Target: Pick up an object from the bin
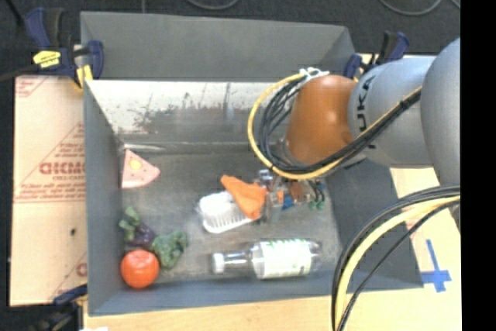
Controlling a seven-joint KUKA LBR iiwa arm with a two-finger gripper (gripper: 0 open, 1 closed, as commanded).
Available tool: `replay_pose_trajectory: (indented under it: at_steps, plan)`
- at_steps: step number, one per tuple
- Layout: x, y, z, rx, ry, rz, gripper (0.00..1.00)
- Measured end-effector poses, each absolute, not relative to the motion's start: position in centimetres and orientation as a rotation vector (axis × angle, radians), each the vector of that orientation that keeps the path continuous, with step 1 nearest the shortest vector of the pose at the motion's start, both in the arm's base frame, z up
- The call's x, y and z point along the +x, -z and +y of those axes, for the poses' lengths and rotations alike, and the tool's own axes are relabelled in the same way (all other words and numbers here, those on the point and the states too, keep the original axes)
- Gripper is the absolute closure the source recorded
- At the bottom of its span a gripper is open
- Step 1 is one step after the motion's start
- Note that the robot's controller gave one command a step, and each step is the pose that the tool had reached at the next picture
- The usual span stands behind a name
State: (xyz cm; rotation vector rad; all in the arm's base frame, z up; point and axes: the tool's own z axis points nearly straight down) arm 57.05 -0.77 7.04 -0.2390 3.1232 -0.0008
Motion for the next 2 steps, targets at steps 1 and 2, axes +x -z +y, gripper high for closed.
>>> replay_pose_trajectory:
  at_steps: [1, 2]
  plan:
    - [57.05, -7.04, -0.77, -0.239, 0.001, 3.123, 1.00]
    - [56.92, -7.42, -0.78, -0.239, 0.001, 3.126, 1.00]
